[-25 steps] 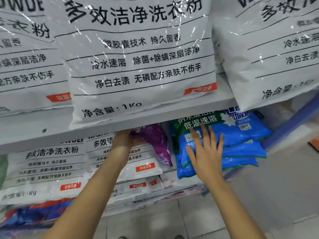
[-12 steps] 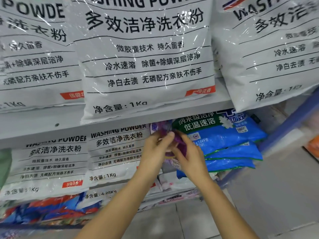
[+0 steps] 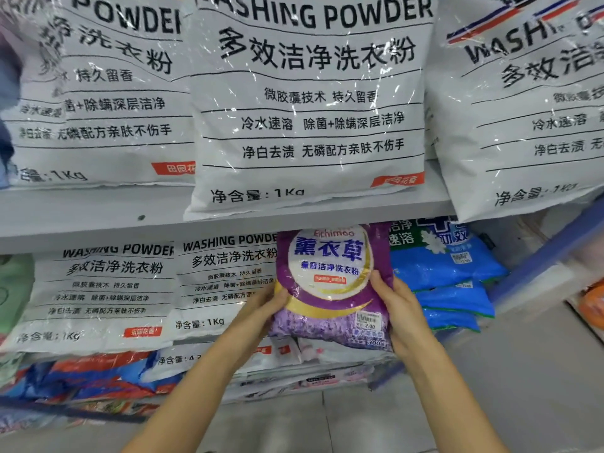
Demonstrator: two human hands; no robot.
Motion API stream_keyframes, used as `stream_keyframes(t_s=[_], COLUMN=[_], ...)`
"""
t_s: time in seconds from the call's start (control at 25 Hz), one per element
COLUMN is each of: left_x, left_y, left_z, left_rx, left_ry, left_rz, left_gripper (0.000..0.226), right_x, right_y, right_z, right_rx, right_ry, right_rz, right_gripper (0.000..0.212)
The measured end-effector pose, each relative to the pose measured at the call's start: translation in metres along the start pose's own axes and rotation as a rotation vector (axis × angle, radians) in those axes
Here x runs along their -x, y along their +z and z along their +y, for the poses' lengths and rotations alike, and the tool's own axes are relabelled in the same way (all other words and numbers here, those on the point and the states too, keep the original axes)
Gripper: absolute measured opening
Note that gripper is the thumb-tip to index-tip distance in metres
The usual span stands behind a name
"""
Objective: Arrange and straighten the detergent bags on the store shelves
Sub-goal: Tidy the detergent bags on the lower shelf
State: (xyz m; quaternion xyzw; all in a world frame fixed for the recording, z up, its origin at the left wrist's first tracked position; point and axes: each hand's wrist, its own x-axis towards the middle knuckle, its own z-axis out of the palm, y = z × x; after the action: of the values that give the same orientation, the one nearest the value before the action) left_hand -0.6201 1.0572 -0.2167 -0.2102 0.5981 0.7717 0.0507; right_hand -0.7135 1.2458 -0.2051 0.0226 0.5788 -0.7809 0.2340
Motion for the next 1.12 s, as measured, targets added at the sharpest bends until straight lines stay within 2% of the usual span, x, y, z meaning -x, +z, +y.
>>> stream_keyframes(t_s=[0.08, 0.16, 0.32, 0.44, 0.48, 0.6, 0.72, 0.84, 0.96, 1.12], left_x=[0.006, 0.017, 0.054, 0.094, 0.109, 0.161, 0.214, 0.264, 0.311, 0.366], left_y=[-0.007, -0.014, -0.039, -0.077, -0.091, -0.145, -0.203, -0.251, -0.301, -0.362], left_z=[-0.001, 0.001, -0.001, -0.003, -0.003, -0.001, -0.005, -0.004, 0.000, 0.001], left_rx=[0.104, 0.146, 0.062, 0.012, -0.001, -0.016, -0.001, 0.008, 0.009, -0.001], left_ry=[-0.009, 0.016, 0.103, 0.172, 0.195, 0.291, 0.312, 0.371, 0.461, 0.534], left_rz=[-0.051, -0.028, 0.148, 0.320, 0.370, 0.489, 0.586, 0.716, 0.802, 0.897], left_gripper=[0.074, 0.059, 0.049, 0.065, 0.069, 0.054, 0.055, 0.020, 0.022, 0.020], right_x=[0.003, 0.008, 0.025, 0.043, 0.050, 0.078, 0.109, 0.140, 0.167, 0.195], right_y=[0.005, 0.019, 0.062, 0.114, 0.134, 0.203, 0.268, 0.328, 0.394, 0.483], right_z=[-0.001, -0.003, 0.003, 0.019, 0.025, 0.052, 0.083, 0.107, 0.123, 0.134], right_rx=[-0.029, -0.042, -0.009, 0.007, 0.009, 0.030, 0.083, 0.089, 0.040, 0.001], right_ry=[0.039, 0.054, 0.110, 0.152, 0.163, 0.196, 0.226, 0.247, 0.215, 0.119], right_rz=[-0.028, -0.065, -0.160, -0.274, -0.307, -0.391, -0.480, -0.552, -0.658, -0.716], right_gripper=[0.016, 0.015, 0.014, 0.046, 0.047, 0.043, 0.035, 0.034, 0.035, 0.034])
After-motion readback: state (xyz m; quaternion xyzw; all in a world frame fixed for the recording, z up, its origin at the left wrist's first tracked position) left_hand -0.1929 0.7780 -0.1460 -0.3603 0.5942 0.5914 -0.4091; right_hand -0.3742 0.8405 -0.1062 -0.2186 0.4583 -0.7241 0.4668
